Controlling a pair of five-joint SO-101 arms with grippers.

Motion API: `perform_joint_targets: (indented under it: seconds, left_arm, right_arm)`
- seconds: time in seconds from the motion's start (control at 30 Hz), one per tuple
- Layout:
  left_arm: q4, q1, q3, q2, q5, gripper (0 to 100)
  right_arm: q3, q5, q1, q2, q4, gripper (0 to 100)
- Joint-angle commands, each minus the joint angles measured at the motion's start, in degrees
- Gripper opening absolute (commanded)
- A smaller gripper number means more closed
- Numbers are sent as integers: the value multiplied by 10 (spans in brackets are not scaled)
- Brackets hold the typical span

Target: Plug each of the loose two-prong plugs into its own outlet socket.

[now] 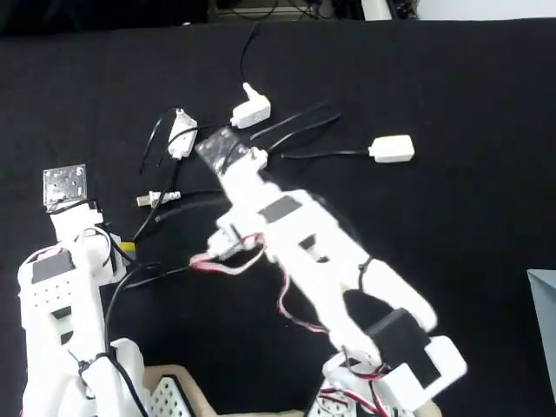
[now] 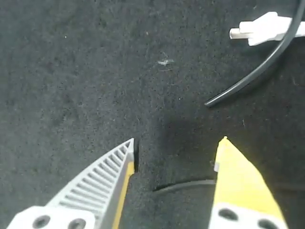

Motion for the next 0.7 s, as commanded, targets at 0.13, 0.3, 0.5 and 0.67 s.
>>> perform_joint_targets:
  seconds: [0.13, 0.3, 0.5, 0.67]
  left_arm:
    - [-7, -25, -1, -11, 6, 274]
    - [-9, -42, -5, -11, 6, 274]
    - [-11, -42, -5, -11, 6, 274]
    - [-11, -42, -4, -11, 6, 274]
  right_arm:
    - [-175, 55, 45, -11, 7, 12]
    - [-310, 62, 66, 83, 7, 60]
    - [-452, 59, 91, 248, 9, 182]
    - [-495, 58, 91, 287, 38, 275]
